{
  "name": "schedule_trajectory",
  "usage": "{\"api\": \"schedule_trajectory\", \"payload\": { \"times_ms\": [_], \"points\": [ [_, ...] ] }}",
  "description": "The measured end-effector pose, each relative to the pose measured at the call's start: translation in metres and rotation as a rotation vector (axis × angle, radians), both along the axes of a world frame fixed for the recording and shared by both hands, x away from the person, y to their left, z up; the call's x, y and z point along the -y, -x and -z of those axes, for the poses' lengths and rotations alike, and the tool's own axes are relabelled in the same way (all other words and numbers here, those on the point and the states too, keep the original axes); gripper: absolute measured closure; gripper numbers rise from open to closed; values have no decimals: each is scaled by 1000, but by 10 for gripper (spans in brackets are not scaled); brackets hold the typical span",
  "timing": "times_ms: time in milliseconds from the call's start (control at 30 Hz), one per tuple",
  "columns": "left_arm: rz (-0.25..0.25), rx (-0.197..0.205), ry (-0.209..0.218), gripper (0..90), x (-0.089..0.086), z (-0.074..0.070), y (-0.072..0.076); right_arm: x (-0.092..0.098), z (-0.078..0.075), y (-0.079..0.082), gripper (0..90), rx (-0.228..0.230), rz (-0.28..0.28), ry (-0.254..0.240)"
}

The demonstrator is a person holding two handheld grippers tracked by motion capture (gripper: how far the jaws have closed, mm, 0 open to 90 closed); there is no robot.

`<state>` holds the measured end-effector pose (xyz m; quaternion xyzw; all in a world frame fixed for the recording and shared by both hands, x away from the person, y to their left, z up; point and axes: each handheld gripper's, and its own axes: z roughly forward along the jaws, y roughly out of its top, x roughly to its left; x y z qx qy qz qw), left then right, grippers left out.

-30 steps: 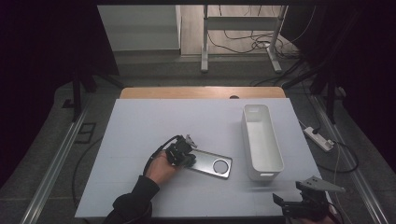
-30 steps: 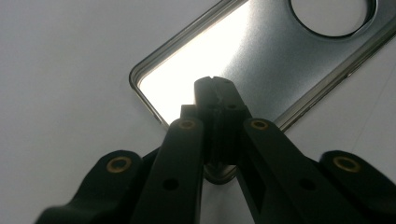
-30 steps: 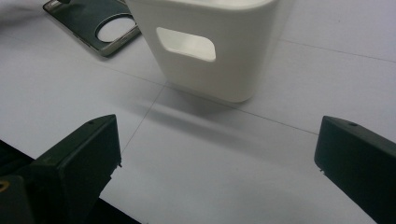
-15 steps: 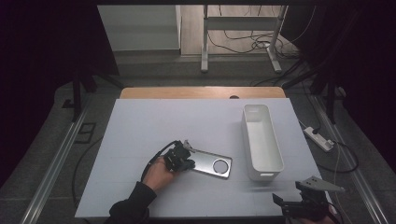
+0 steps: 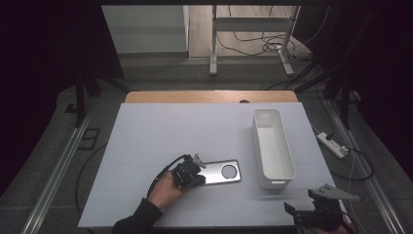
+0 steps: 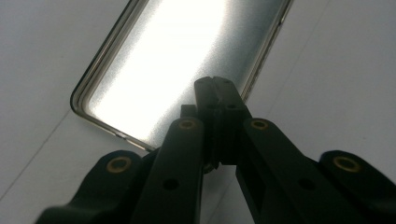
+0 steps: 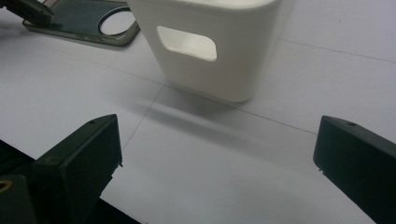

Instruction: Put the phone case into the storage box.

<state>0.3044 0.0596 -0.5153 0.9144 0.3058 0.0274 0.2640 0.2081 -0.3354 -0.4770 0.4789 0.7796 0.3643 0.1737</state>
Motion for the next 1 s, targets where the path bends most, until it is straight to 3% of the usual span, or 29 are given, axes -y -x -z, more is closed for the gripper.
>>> {"api": "schedule_trajectory", "payload": {
  "times_ms": [100,667,833,1000],
  "points": [
    [-17,-9,22,889,1,1,5,0,0,0,13,-1,2,-1],
    [3,-66,65,890,16,2,22,0,0,-1,13,-2,-1,1],
    [-5,-59,57,890,25,1,29,-1,0,-1,13,-2,-1,2],
    [2,-67,68,889,23,2,27,-1,0,-1,14,-1,-1,2]
  ]
}}
